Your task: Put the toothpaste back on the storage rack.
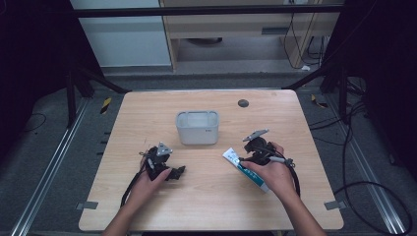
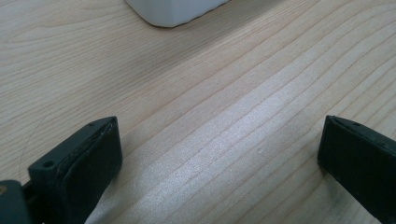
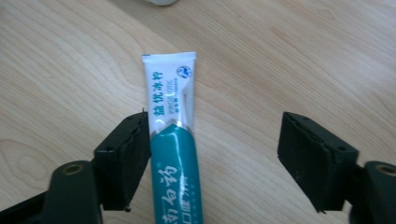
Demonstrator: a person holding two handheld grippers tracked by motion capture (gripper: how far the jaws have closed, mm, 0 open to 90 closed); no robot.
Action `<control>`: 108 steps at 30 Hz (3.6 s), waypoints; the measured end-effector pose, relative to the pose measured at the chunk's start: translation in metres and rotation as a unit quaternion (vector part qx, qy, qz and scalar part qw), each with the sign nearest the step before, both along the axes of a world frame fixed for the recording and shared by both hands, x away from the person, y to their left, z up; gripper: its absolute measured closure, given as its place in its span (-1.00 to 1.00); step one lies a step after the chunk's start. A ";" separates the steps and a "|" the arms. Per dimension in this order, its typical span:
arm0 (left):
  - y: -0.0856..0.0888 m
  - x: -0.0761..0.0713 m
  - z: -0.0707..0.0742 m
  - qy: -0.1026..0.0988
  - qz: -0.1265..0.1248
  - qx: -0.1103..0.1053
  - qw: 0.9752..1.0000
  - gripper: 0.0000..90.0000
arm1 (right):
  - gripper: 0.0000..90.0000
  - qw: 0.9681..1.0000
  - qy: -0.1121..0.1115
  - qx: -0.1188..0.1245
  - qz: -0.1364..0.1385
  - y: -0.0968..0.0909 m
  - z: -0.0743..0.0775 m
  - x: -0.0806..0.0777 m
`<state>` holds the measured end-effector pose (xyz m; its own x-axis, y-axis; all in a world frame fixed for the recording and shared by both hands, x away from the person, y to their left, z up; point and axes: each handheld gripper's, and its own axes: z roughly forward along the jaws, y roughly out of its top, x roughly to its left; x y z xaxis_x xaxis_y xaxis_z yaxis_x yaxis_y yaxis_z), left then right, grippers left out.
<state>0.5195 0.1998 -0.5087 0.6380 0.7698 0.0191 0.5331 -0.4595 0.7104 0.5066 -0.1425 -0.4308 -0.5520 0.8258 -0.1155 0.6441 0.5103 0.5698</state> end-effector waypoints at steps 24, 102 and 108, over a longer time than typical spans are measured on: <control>0.000 0.000 0.000 0.000 0.000 0.000 1.000 -1.00 | 0.19 0.996 0.076 -0.004 0.045 0.028 0.003 0.021; 0.000 0.000 0.000 0.000 0.000 0.000 1.000 -1.00 | 0.42 0.988 0.133 -0.067 0.048 0.039 -0.035 0.041; 0.000 0.000 0.000 0.000 0.001 -0.001 1.000 -1.00 | 0.44 0.987 0.123 -0.086 0.052 0.043 -0.036 0.039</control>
<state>0.5194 0.1997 -0.5088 0.6370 0.7707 0.0176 0.5334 -0.4571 0.7117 0.5458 -0.1000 -0.4666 -0.6619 0.7427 -0.1011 0.6912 0.6570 0.3010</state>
